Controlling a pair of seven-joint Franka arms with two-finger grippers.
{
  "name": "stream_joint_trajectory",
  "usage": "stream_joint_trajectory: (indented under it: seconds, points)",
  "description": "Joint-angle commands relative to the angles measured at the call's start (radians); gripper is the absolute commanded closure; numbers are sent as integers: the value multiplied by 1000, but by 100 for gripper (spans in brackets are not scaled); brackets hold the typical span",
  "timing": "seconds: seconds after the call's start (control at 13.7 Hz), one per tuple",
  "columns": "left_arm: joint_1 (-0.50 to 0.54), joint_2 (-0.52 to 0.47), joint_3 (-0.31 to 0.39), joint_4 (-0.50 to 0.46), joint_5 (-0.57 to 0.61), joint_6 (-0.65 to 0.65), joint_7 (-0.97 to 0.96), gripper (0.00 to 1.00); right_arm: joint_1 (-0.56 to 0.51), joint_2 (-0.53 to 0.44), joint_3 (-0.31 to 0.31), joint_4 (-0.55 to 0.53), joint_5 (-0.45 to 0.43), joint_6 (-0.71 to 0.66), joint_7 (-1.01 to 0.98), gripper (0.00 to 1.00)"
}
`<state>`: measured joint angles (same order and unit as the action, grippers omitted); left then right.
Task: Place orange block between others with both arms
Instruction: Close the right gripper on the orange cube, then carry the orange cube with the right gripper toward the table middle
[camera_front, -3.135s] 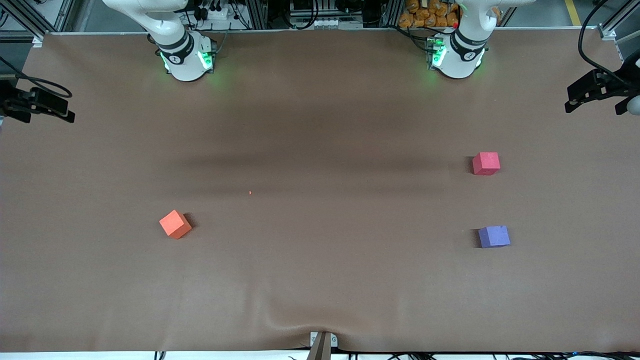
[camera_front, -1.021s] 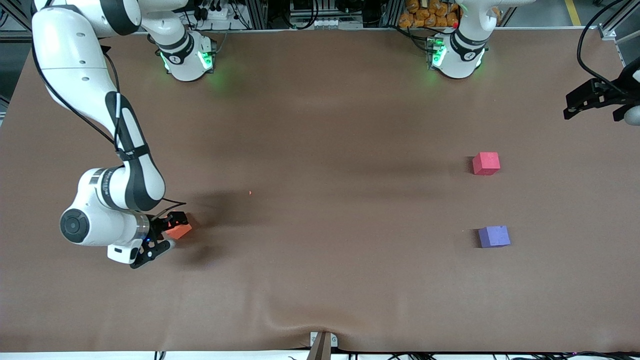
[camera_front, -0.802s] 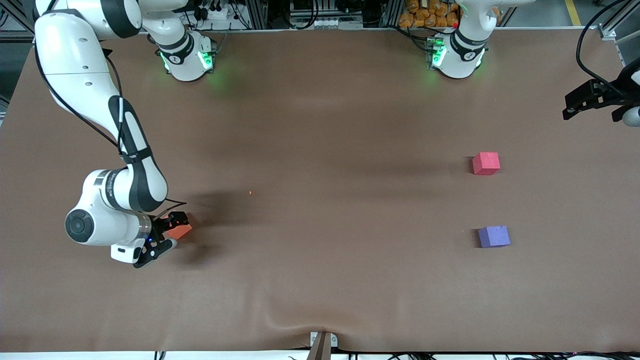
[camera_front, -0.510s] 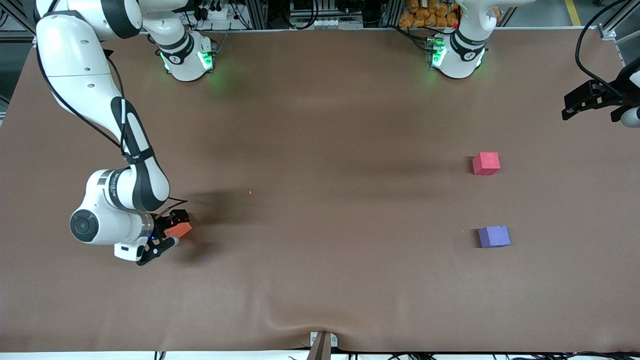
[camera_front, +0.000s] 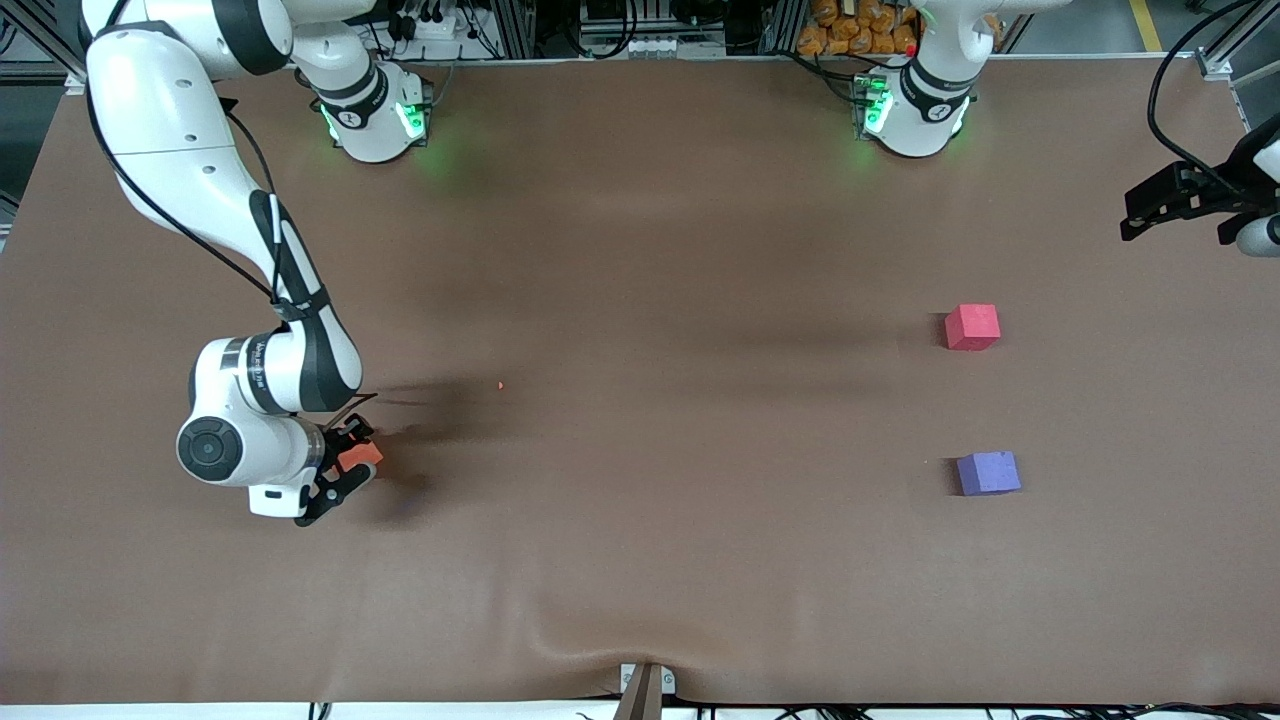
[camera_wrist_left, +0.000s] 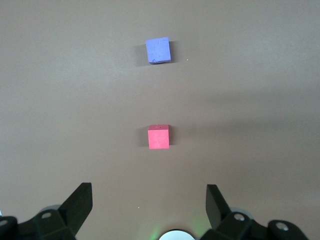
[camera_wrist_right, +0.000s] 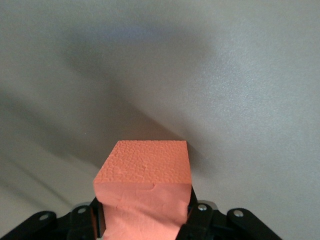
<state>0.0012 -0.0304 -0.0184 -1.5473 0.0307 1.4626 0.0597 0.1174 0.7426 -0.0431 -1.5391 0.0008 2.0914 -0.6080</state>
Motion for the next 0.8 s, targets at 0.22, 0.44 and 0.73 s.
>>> stream_joint_trajectory:
  seconds: [0.22, 0.44, 0.73]
  points:
    - [7, -14, -2, -10, -18, -4, 15, 0, 54, -37, 2, 39, 250, -2, 13, 81]
    - [5, -14, -2, -14, -18, -4, 15, 0, 161, -43, 2, 50, 320, -2, 197, 83]
    - [5, -11, -2, -14, -18, 1, 15, 0, 344, -46, 2, 83, 321, 2, 602, 83]
